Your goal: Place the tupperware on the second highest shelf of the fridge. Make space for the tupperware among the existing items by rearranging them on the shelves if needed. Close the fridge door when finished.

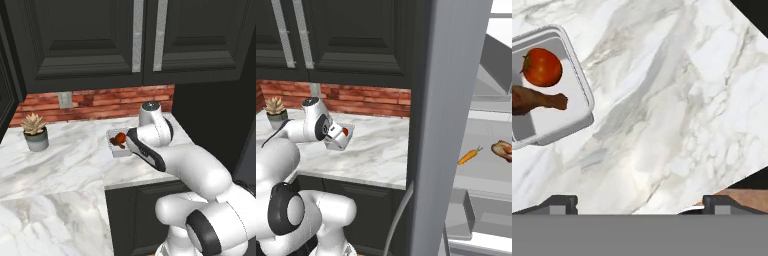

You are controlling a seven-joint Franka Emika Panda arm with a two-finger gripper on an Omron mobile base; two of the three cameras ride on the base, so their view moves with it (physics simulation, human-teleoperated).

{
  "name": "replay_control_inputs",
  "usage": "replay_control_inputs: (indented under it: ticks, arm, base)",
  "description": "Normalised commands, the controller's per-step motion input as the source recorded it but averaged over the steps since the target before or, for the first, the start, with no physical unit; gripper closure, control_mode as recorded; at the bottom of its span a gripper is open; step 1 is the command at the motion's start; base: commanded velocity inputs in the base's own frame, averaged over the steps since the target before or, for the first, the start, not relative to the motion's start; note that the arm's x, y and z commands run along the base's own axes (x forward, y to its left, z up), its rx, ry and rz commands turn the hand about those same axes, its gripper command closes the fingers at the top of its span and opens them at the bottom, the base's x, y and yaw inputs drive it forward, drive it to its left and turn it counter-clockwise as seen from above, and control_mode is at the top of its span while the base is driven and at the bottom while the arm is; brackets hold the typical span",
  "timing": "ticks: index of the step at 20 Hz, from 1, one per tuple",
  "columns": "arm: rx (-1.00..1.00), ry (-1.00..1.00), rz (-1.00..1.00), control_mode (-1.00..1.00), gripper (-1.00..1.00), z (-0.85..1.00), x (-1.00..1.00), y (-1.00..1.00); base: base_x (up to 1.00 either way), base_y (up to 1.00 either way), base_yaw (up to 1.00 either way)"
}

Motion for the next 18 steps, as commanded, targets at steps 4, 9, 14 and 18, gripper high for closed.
replay_control_inputs:
  ticks: [4,9,14,18]
  arm:
    - [0.02,0.00,-0.13,-1.00,-1.00,-0.18,0.41,0.08]
    - [0.07,0.05,-0.03,-1.00,-1.00,-0.22,0.33,0.12]
    - [0.04,0.10,0.00,-1.00,-1.00,-0.35,0.26,0.09]
    - [0.00,0.06,0.00,-1.00,-1.00,-0.29,0.26,0.16]
  base:
    - [0.00,0.00,0.00]
    - [0.00,0.00,0.00]
    - [0.00,0.00,0.00]
    - [0.00,0.00,0.00]
